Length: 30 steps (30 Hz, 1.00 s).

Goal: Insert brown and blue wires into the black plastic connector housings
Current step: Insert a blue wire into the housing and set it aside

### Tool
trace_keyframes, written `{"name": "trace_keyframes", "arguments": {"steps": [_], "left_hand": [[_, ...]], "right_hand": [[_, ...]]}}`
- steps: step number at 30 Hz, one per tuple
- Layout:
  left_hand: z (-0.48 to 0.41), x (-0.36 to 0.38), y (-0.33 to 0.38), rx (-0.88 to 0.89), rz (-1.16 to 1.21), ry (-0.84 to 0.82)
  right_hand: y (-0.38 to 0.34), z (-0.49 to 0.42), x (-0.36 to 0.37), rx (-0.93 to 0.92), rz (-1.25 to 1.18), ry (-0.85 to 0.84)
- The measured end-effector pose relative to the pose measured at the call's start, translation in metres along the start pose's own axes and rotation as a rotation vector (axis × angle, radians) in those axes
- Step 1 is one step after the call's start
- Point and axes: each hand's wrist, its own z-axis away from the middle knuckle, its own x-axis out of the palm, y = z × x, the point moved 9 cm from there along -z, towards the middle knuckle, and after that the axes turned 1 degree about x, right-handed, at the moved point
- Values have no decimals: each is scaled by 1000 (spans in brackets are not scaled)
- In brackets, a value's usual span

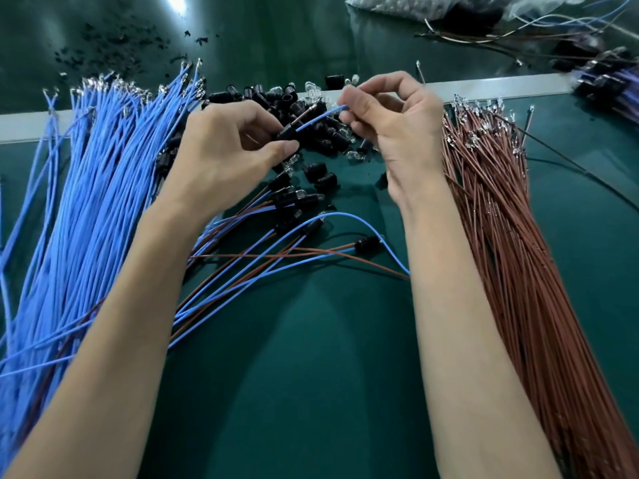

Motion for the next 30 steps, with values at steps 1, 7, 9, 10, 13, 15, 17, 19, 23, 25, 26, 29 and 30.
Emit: {"name": "trace_keyframes", "arguments": {"steps": [1,7,9,10,13,15,17,19,23,25,26,29,30], "left_hand": [[0,2,0,4,0,-5],[1,0,-5,-3,6,1],[0,-3,-6,-7,1,6],[0,-2,-6,-9,-1,2],[0,4,-3,-12,3,-27],[1,8,-1,-7,-26,-35],[1,9,1,-6,-61,-35],[2,9,0,-17,-81,-47],[5,13,2,-22,-63,-108],[5,15,6,-18,16,-111],[5,16,7,-15,42,-103],[4,17,4,-45,128,-79],[4,16,1,-61,146,-72]], "right_hand": [[1,0,2,-7,52,-9],[7,0,5,13,189,-120],[8,0,3,39,173,-155],[8,1,2,39,184,-157],[5,2,4,27,233,-157],[6,3,9,29,271,-194],[6,5,16,19,326,-241],[6,6,20,8,382,-258],[8,6,27,6,444,-275],[10,9,35,12,442,-321],[10,10,39,15,440,-345],[9,14,41,22,444,-378],[9,14,38,32,444,-371]]}}
